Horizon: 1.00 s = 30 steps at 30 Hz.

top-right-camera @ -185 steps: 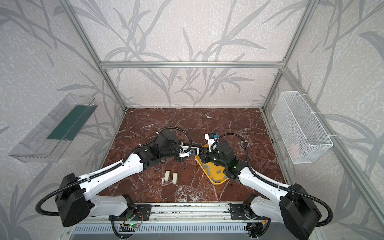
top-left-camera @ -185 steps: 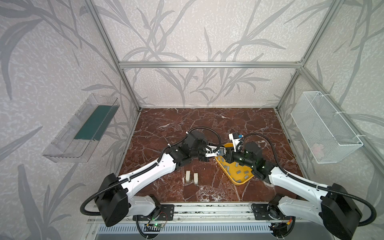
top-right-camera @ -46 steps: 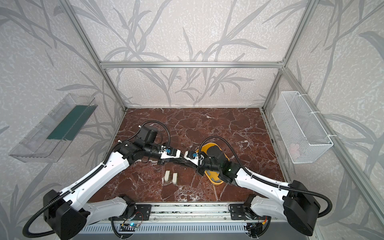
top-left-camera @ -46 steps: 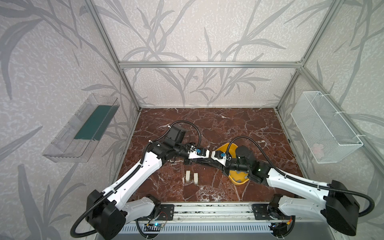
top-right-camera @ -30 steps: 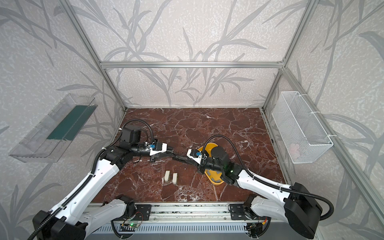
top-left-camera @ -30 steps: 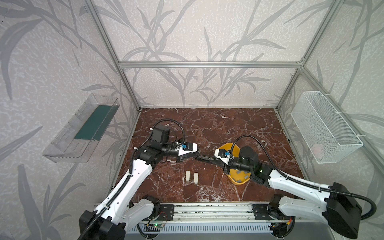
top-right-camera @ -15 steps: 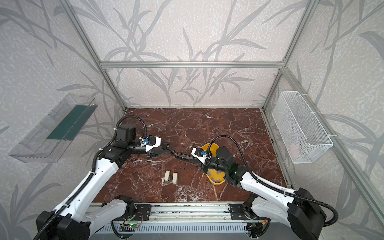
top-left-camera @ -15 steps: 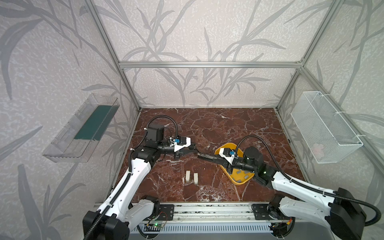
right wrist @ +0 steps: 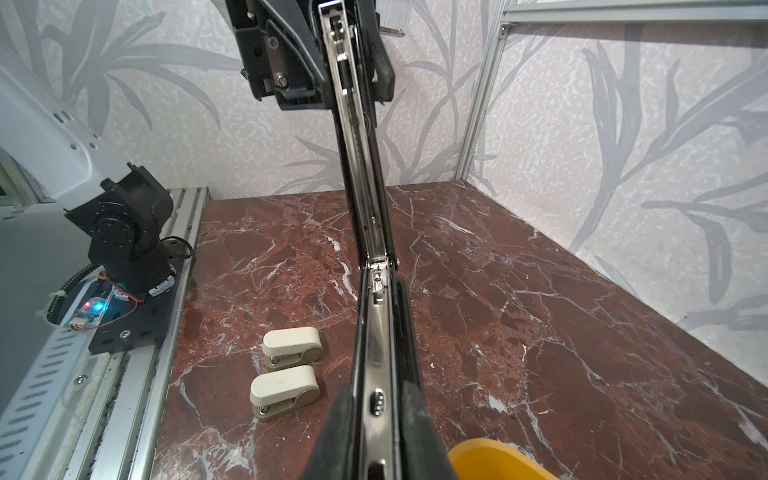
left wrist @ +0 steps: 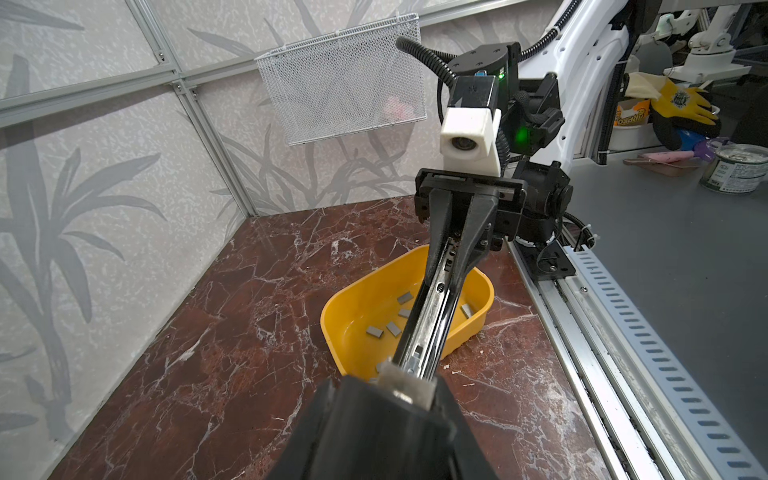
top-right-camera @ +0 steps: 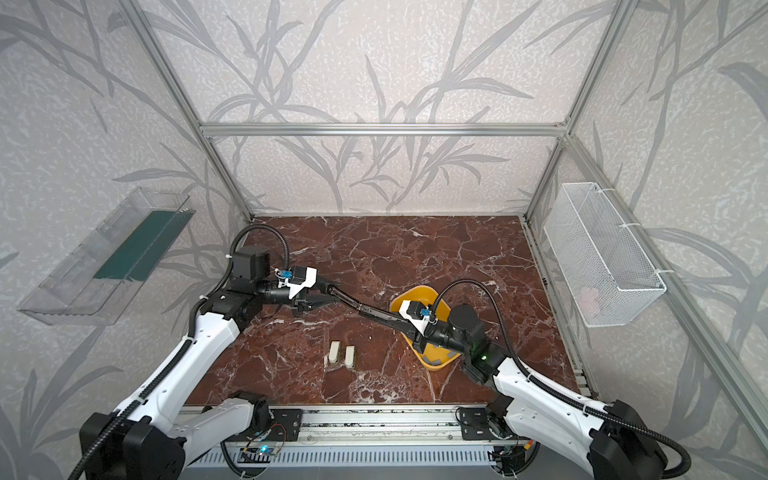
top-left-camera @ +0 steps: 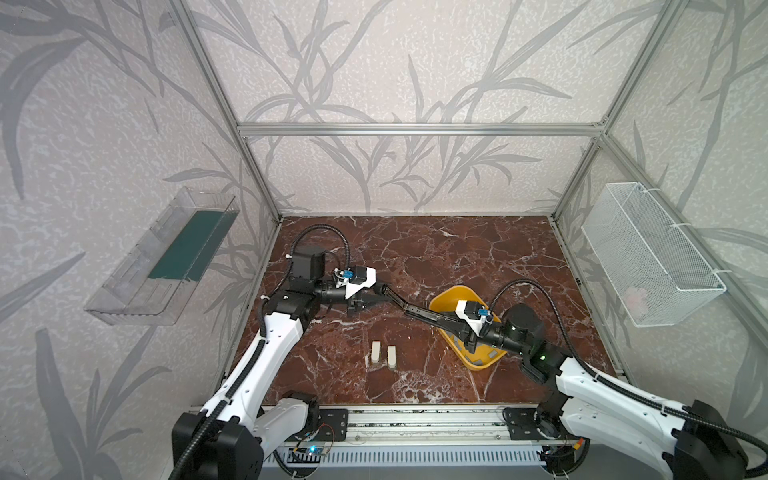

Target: Load the staples into the stapler

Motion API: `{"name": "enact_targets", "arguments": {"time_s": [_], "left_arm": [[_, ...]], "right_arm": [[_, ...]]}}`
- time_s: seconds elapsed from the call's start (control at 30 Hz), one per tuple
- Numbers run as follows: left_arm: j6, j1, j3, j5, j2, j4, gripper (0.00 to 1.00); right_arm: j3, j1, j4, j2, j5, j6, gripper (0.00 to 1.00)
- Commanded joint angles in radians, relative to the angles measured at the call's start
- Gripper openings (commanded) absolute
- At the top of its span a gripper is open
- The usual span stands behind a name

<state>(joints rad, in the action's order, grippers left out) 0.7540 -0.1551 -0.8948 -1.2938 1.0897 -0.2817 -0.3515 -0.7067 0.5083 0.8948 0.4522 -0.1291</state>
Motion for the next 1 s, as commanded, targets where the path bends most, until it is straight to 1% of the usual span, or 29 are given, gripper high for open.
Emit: {"name": "enact_targets", "arguments": {"time_s": [0.0, 0.23, 0.27, 0.33, 0.4, 0.5, 0.57, 0.63, 0.77, 0.9, 0.97], "left_arm": [[0.064, 0.089, -0.004, 0.239, 0.006, 0.179, 0.0], [0.038, 0.089, 0.02, 0.329, 0.015, 0.239, 0.0], [0.034, 0.089, 0.023, 0.343, 0.013, 0.247, 0.02], [0.011, 0.088, 0.036, 0.371, 0.011, 0.281, 0.21], [-0.019, 0.089, 0.052, 0.399, 0.008, 0.327, 0.34], [-0.032, 0.088, 0.061, 0.414, 0.007, 0.35, 0.46], [-0.038, 0.088, 0.063, 0.429, 0.009, 0.359, 0.5], [-0.05, 0.088, 0.069, 0.455, 0.009, 0.382, 0.53], [-0.057, 0.088, 0.071, 0.472, 0.009, 0.396, 0.57], [-0.055, 0.088, 0.072, 0.469, 0.01, 0.398, 0.58], [-0.053, 0.087, 0.071, 0.461, 0.01, 0.398, 0.58]], "right_arm": [[0.04, 0.042, 0.145, -0.057, 0.04, 0.15, 0.0], [0.068, 0.055, 0.179, -0.093, 0.024, 0.151, 0.0], [0.075, 0.055, 0.192, -0.097, 0.025, 0.153, 0.0], [0.081, 0.055, 0.206, -0.105, 0.024, 0.158, 0.0], [0.083, 0.056, 0.201, -0.113, 0.012, 0.157, 0.0], [0.076, 0.055, 0.17, -0.118, -0.015, 0.152, 0.0], [0.046, 0.055, 0.101, -0.121, -0.053, 0.169, 0.0], [0.016, 0.054, 0.059, -0.107, -0.084, 0.198, 0.0], [0.041, 0.055, 0.15, -0.092, -0.071, 0.232, 0.0], [0.044, 0.053, 0.153, -0.124, -0.067, 0.236, 0.0], [0.031, 0.048, 0.096, -0.156, -0.12, 0.256, 0.0]]}}
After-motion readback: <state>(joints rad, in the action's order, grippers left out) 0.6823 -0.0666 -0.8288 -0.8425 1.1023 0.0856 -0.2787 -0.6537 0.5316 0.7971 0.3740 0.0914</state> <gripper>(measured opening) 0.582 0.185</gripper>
